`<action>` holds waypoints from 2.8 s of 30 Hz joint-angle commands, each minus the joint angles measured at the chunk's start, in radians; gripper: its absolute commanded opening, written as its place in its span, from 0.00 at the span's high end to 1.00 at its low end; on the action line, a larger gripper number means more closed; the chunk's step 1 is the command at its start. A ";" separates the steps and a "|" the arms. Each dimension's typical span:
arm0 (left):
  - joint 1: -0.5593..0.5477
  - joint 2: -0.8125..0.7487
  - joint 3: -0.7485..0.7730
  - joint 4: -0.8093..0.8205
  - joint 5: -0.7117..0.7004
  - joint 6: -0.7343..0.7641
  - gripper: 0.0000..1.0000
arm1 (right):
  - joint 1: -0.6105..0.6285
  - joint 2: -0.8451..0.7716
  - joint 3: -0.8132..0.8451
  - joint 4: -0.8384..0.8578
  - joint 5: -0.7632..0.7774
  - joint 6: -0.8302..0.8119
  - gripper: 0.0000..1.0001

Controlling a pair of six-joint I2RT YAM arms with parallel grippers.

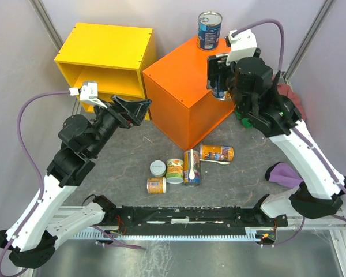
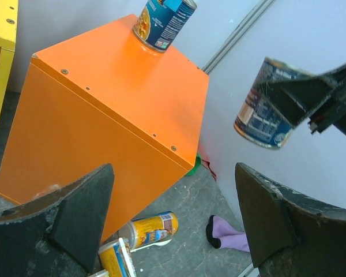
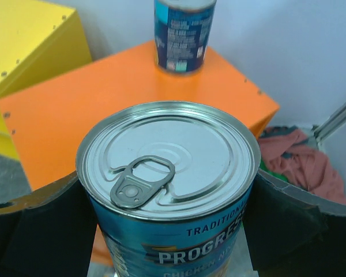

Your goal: Place and organize the canned foods onto the counter

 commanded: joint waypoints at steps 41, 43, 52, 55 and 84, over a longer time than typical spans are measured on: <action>-0.004 0.067 -0.119 0.364 0.022 0.114 0.09 | -0.495 0.238 -0.235 0.902 -0.481 0.043 0.66; -0.004 0.062 -0.119 0.364 0.021 0.116 0.09 | -0.495 0.237 -0.233 0.883 -0.494 0.047 0.54; -0.005 0.046 -0.137 0.370 0.025 0.118 0.08 | -0.494 0.259 -0.214 0.806 -0.528 0.033 0.07; -0.004 0.043 -0.138 0.371 0.026 0.119 0.08 | -0.496 0.276 -0.199 0.788 -0.539 0.036 0.01; -0.004 0.072 -0.076 0.362 -0.003 0.125 0.01 | -0.494 0.343 0.080 0.615 -0.524 0.025 0.01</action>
